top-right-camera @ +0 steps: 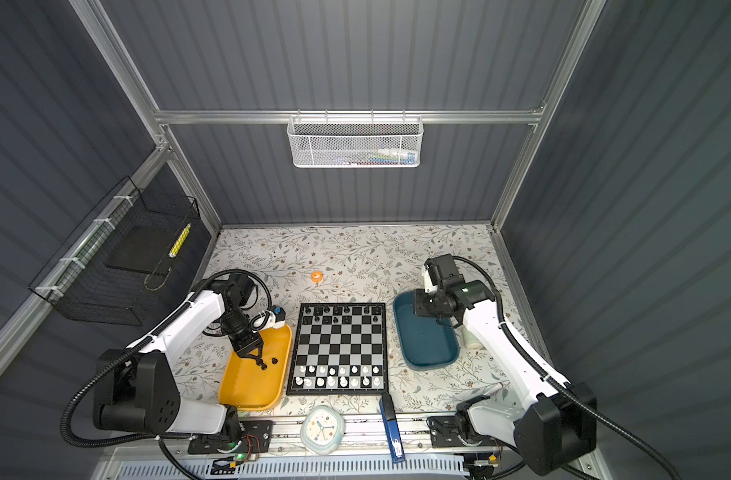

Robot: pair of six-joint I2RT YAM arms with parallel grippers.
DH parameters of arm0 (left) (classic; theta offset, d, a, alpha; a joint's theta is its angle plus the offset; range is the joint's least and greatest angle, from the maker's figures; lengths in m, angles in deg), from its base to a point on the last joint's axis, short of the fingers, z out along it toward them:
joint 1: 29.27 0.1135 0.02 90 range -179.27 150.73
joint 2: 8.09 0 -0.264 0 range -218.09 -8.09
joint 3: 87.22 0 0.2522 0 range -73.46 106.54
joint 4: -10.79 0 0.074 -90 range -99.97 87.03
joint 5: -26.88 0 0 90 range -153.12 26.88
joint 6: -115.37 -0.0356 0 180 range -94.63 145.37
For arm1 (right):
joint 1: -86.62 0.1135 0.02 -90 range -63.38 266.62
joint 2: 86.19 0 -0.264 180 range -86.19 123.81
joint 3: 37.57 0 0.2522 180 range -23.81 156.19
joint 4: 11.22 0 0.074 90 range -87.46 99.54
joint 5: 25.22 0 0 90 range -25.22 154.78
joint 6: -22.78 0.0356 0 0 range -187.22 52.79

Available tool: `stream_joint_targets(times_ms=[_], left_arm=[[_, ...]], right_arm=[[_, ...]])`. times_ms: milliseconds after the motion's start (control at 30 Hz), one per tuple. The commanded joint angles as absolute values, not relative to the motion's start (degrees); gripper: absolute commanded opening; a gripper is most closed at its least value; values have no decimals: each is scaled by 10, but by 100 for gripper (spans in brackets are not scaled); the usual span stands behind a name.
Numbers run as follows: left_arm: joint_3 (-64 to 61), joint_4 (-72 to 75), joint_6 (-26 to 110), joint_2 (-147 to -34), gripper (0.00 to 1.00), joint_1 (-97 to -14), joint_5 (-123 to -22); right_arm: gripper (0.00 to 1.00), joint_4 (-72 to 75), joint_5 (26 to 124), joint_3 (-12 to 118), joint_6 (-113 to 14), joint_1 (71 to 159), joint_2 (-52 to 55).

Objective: Set up the chess pieces on the board
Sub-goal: 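Move the left gripper back over the yellow tray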

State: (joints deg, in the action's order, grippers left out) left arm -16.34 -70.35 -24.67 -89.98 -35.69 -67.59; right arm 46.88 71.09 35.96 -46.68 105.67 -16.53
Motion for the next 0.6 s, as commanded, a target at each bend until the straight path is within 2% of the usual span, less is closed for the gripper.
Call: stream_joint_targets(times_ms=[0,567], left_arm=[[-178,-692,-261,-899,46,-342,-680],[-230,-636,-218,-906,34,-336,-678]], right_arm=[[29,468,718,364,-461,1055,-176],[29,456,726,356,-460,1056,-174]])
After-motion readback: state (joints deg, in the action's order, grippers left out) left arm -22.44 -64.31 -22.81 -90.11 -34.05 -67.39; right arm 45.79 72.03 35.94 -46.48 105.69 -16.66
